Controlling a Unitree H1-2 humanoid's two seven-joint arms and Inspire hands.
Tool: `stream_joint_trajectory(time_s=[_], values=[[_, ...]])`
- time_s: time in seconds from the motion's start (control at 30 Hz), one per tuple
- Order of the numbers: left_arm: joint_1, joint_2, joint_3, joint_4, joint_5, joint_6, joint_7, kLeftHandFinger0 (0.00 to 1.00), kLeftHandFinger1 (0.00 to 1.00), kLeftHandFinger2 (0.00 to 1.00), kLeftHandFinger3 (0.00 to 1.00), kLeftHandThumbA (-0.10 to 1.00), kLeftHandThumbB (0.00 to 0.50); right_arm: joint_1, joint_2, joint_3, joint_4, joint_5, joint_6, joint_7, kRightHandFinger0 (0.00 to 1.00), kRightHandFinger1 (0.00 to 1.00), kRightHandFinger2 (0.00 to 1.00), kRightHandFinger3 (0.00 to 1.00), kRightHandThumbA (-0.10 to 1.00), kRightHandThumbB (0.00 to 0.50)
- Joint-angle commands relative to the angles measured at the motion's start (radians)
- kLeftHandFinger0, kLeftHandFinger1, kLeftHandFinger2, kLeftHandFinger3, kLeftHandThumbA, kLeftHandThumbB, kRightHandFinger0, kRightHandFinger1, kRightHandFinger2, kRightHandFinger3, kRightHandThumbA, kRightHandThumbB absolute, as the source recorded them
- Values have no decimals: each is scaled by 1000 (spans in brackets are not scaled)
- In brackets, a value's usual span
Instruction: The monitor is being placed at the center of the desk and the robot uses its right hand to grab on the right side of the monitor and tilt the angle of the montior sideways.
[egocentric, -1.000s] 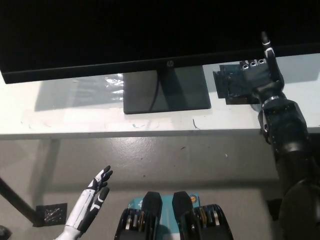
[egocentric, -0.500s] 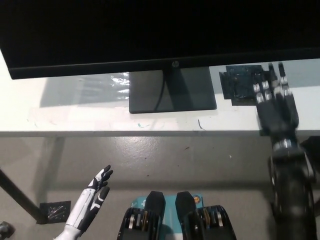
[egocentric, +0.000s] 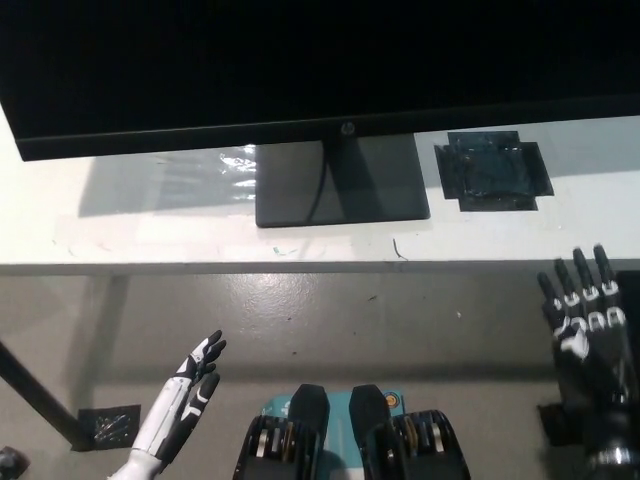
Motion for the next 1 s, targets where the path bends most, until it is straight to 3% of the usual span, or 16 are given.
stream_joint_trajectory(time_s=[0.0, 0.1, 0.13, 0.27, 0.33, 0.37, 0.4, 0.47, 0.63, 0.97], values=[[-37, 26, 1, -21, -7, -40, 7, 1000, 1000, 1000, 1000, 1000, 301, 121, 63, 169, -347, -518, -438, 181, 1000, 1000, 1000, 1000, 1000, 434], [-35, 24, 2, -26, -10, -40, 4, 1000, 1000, 1000, 1000, 1000, 297, 142, 66, 188, -317, -532, -438, 196, 1000, 1000, 1000, 1000, 1000, 349], [-26, 21, -1, -27, -9, -40, 4, 1000, 1000, 1000, 1000, 1000, 295, 143, 50, 195, -292, -601, -438, 146, 1000, 1000, 1000, 1000, 1000, 329], [-8, 18, -4, -30, -11, -40, 3, 1000, 1000, 1000, 1000, 1000, 301, 126, -8, 227, -175, -695, -438, 9, 1000, 1000, 1000, 1000, 1000, 301], [-5, 21, -7, -34, -2, -40, 8, 1000, 1000, 1000, 1000, 1000, 304, 102, -34, 245, -97, -737, -438, -78, 1000, 1000, 1000, 1000, 1000, 333], [-7, 21, -9, -33, 2, -40, 11, 1000, 1000, 1000, 1000, 1000, 304, 92, -42, 248, -63, -743, -438, -102, 1000, 1000, 1000, 1000, 1000, 309], [-5, 20, -10, -34, 1, -40, 10, 1000, 1000, 1000, 1000, 1000, 304, 72, -67, 263, 7, -771, -438, -162, 1000, 1000, 1000, 1000, 1000, 396], [-9, 18, -10, -33, 1, -40, 12, 1000, 1000, 1000, 1000, 1000, 297, 39, -110, 298, 97, -822, -438, -256, 1000, 1000, 1000, 1000, 1000, 407], [-10, 20, 3, -34, -19, -40, -6, 1000, 1000, 1000, 1000, 1000, 294, -17, -172, 377, 237, -869, -438, -398, 1000, 1000, 1000, 1000, 1000, 361], [-15, 23, -7, -35, -4, -40, 2, 1000, 1000, 1000, 1000, 1000, 299, -66, -233, 492, 328, -905, -438, -568, 1000, 1000, 1000, 1000, 1000, 356]])
